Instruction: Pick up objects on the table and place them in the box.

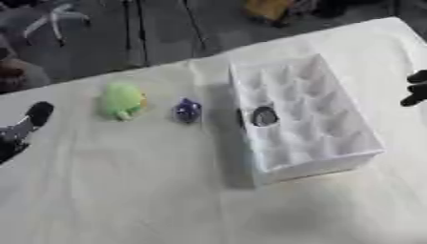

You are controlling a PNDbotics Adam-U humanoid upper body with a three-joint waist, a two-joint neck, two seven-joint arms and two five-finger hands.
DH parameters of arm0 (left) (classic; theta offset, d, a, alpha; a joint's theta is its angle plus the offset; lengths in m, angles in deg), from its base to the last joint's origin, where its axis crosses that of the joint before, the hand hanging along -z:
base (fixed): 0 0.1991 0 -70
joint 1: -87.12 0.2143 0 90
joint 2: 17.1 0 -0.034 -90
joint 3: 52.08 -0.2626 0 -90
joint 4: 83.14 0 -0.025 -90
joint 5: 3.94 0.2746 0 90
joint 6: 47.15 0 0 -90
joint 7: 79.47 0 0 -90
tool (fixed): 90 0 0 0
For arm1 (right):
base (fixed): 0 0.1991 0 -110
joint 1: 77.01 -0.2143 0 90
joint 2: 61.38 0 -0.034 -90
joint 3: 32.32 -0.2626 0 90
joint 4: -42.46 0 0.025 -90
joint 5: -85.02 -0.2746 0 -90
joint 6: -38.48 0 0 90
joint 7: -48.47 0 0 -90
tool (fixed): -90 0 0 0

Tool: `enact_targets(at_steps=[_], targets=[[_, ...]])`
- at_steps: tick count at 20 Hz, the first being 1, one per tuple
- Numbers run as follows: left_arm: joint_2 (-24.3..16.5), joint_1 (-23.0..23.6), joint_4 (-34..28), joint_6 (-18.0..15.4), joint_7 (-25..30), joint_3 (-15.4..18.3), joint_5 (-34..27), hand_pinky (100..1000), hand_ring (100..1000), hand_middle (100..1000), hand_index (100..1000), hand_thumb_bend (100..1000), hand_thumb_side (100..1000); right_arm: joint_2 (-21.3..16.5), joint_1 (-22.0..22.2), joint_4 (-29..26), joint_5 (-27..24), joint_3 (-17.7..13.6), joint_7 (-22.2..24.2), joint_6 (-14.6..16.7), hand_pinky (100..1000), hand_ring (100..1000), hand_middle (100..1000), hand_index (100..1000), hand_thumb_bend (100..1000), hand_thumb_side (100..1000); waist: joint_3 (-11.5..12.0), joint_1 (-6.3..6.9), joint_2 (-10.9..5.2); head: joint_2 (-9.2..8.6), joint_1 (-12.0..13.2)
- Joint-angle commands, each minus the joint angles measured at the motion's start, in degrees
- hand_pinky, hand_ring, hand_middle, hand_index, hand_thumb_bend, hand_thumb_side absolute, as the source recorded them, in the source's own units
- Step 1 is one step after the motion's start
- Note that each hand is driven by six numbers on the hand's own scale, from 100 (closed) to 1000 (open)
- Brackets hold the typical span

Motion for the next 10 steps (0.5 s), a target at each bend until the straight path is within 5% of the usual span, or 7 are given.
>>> enact_targets(at_steps=[1,10], targets=[[-1.5,-0.5,-1.1,0.0,-0.1,0.4,0.3,964,730,818,872,768,424,-1.1,-0.4,-1.4,0.1,-0.4,-0.1,0.1,751,577,706,815,274,743,0.0,-0.86,-1.25,-0.14,0.1],[-1.6,-0.6,-1.2,0.0,-0.1,0.4,0.3,963,731,819,872,769,422,-1.1,-0.5,-1.4,0.1,-0.5,-0.1,0.1,751,577,706,815,276,744,0.0,-0.81,-1.29,-0.2,0.1]])
